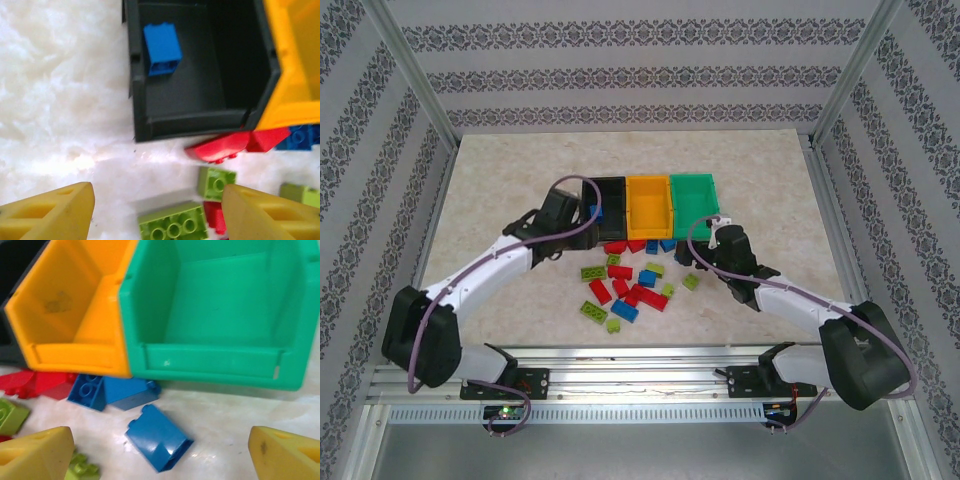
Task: Sort the legos into containers by color
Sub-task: Pick up the lego from the center of the table.
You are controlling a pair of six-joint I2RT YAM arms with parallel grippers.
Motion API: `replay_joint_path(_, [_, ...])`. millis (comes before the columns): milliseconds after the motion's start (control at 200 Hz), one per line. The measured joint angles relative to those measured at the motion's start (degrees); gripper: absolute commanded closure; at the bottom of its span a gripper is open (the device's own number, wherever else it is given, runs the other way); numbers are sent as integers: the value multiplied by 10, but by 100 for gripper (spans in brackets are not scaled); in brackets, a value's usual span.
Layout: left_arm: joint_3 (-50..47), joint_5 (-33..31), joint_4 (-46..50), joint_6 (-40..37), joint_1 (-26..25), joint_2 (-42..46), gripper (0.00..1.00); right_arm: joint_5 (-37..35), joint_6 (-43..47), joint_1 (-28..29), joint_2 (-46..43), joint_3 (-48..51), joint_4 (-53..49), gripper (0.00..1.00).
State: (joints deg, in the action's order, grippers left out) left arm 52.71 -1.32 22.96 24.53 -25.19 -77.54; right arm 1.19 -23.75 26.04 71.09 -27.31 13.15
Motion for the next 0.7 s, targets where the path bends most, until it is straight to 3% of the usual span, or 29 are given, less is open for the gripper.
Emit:
replay_joint_path(220, [-135,-7,-97,-30,0,65,32,3,-4,7,36,-28,-62,17])
replay_joint_path(550, [-207,4,-222,-85,0,93,32,-3,-3,7,148,-130,-148,17])
replay_joint_path(705, [-240,7,-247,-105,0,122,32,-5,-3,8,185,-162,-167,24])
